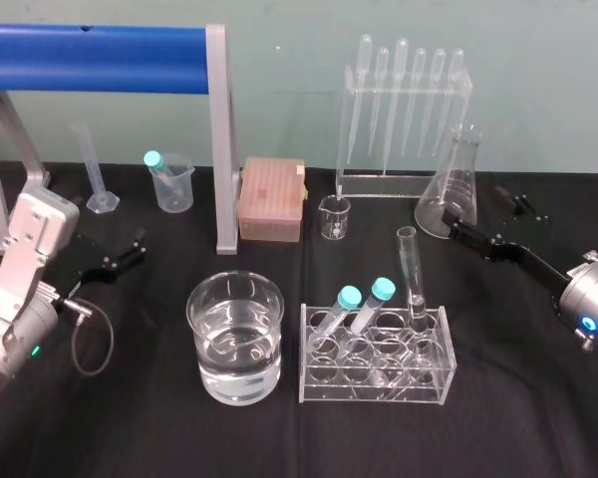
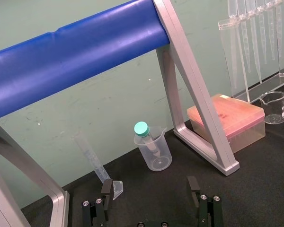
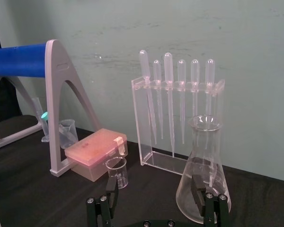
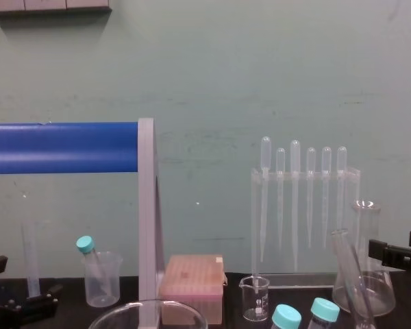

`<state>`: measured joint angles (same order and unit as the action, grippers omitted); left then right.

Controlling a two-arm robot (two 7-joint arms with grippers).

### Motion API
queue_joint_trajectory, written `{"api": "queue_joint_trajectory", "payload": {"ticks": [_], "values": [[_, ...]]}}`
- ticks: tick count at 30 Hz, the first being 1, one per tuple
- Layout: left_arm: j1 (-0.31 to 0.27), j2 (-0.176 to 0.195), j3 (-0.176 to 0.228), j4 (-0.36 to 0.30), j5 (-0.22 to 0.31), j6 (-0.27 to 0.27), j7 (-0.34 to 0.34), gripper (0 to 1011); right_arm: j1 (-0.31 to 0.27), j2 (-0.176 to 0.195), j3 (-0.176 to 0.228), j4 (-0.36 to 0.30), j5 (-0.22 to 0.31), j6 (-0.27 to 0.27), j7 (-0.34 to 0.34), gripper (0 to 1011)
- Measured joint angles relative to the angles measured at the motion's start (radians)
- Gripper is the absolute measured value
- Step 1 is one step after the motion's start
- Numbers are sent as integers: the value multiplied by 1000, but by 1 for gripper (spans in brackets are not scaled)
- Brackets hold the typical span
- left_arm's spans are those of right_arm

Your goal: Hold the test tube with one hand and immerse one end into the beaker, then return it to the test tube rack.

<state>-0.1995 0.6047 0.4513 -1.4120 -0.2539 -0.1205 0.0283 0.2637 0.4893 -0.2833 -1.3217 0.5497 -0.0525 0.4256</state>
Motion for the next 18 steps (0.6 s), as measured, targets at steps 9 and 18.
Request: {"api": "queue_joint_trajectory", "payload": {"ticks": [9, 18], "values": [[0, 0, 0, 0, 0, 0, 0, 1000, 2, 2, 1, -3, 1, -5, 1, 1002], [0, 0, 0, 0, 0, 0, 0, 1000, 2, 2, 1, -5, 1, -7, 2, 1002]]}}
